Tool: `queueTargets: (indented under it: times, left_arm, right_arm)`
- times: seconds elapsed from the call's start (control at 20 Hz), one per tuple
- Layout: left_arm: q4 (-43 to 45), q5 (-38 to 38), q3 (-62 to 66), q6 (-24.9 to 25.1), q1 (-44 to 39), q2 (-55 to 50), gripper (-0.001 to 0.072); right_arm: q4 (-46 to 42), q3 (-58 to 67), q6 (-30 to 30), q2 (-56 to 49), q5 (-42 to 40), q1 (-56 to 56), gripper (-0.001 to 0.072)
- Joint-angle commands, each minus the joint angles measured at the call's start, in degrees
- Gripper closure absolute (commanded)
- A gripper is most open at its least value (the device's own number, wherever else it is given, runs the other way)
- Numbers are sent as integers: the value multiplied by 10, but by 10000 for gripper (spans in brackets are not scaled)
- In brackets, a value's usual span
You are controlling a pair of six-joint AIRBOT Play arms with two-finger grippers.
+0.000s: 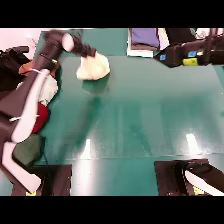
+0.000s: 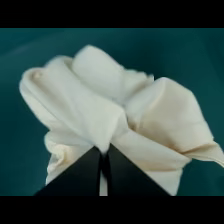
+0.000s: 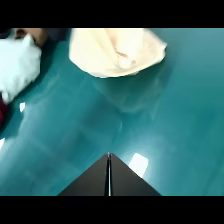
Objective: Fold the shirts.
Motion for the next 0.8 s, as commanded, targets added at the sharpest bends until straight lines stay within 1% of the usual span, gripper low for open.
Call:
queueTargets:
  times: [0.0,0.15,0.25,0.35,0.5,0.65,0.7,0.75]
  left_arm:
    - [22,7,15,-6,8,139,684]
    - [19,-9,14,1,-22,250,684]
    - [19,-11,14,14,-66,294,685]
    - [20,-12,-1,14,-116,309,685]
    - [13,-13,-85,13,-187,303,684]
    - [-57,-3,-172,14,-237,265,681]
    - [-87,13,-190,25,-247,250,526]
    - [-114,30,-198,38,-248,237,203]
  right_arm:
    - [0,0,0,42,-61,-29,694]
    - [0,0,0,71,-80,-58,694]
    - [0,1,0,85,-88,-74,694]
    - [0,13,0,84,-81,-90,695]
    - [0,80,0,53,-27,-108,694]
    - [0,152,0,10,16,-117,694]
    - [0,171,0,-2,28,-117,694]
    - [0,191,0,-14,40,-117,694]
